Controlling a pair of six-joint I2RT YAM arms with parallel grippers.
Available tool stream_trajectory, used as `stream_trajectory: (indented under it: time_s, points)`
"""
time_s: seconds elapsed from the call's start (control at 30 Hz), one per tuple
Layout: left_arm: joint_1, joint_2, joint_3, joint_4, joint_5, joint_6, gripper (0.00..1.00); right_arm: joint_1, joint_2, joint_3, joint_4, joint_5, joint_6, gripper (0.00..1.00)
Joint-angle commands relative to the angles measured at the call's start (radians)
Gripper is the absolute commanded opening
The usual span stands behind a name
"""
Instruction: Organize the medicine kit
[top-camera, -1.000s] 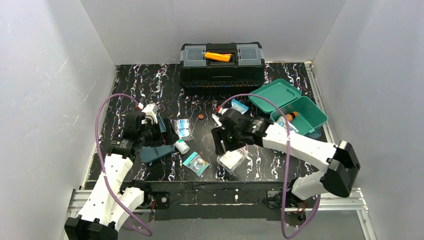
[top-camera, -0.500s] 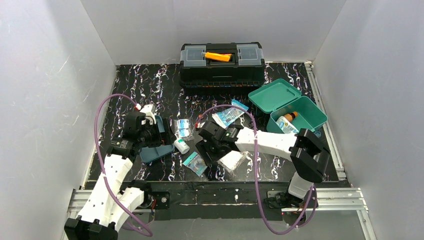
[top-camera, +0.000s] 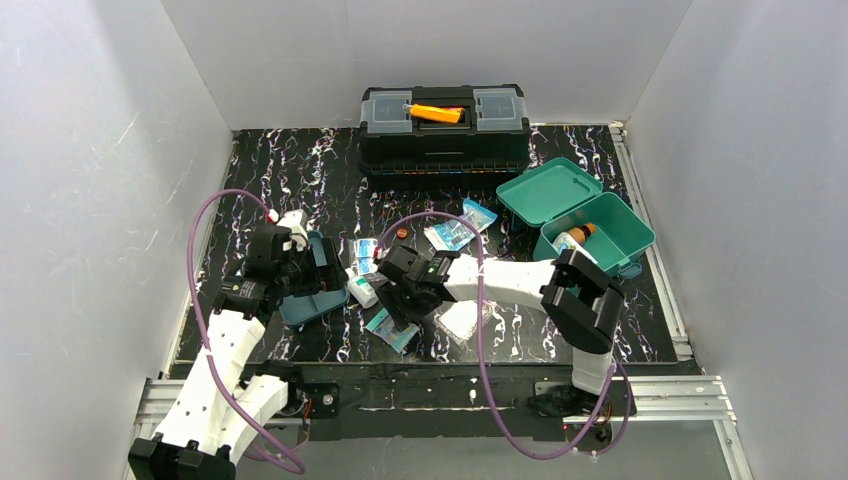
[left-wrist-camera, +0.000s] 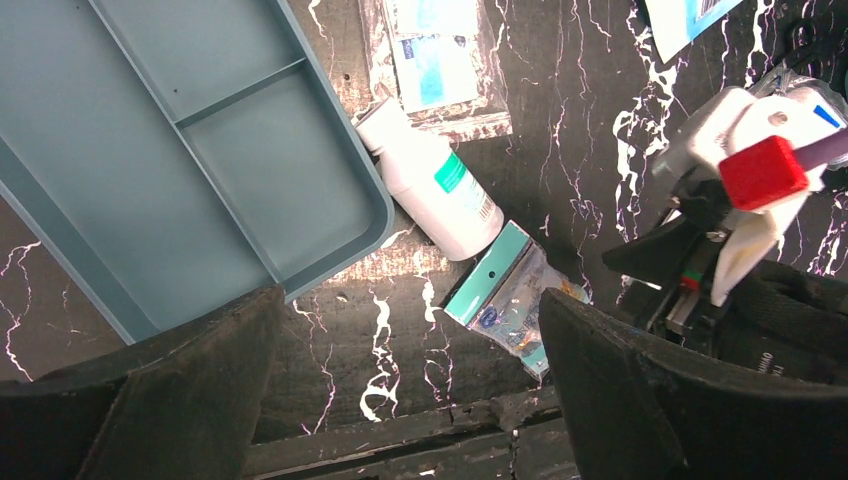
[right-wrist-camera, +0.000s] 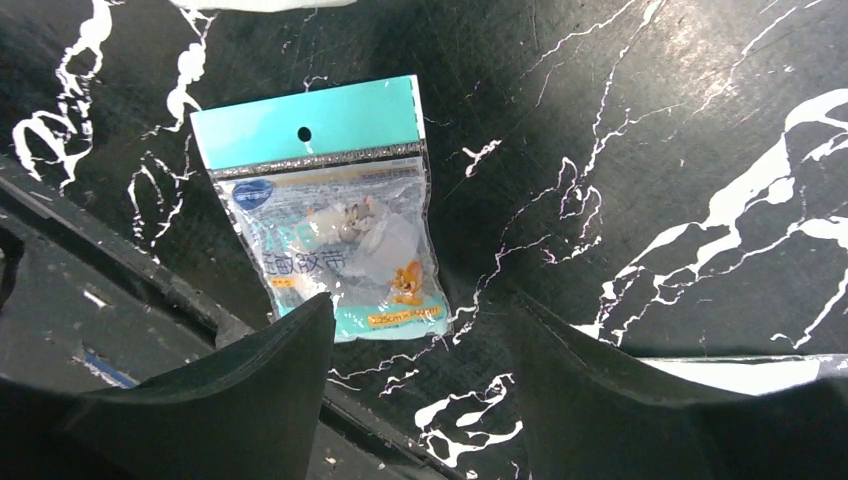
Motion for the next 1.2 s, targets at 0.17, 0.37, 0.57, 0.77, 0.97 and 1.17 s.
stream_trajectory:
  time_s: [0.17, 0.37, 0.57, 0.77, 0.97, 1.17]
  points:
    - [-0.001, -0.015, 0.023, -0.020, -0.016, -0.001, 1.00, 0.013, 0.036, 0.019, 0.028, 0.033, -0.008, 0.69]
    - [-0.002, -0.017, 0.023, -0.019, -0.014, -0.001, 1.00, 0.030, 0.064, -0.005, 0.050, 0.070, 0.006, 0.66]
    - [0.000, -0.020, 0.023, -0.020, -0.015, -0.001, 0.99, 0.080, 0.120, -0.063, 0.055, 0.145, 0.056, 0.60]
    - [-0.002, -0.027, 0.023, -0.020, -0.017, -0.001, 1.00, 0.124, 0.153, -0.110, 0.002, 0.183, 0.098, 0.38]
    - [-0.001, -0.027, 0.023, -0.020, -0.015, -0.001, 0.99, 0.129, 0.160, -0.153, 0.001, 0.170, 0.123, 0.18]
    - [-0.001, -0.025, 0.024, -0.020, -0.015, -0.001, 0.99, 0.138, 0.147, -0.166, -0.022, 0.205, 0.138, 0.01]
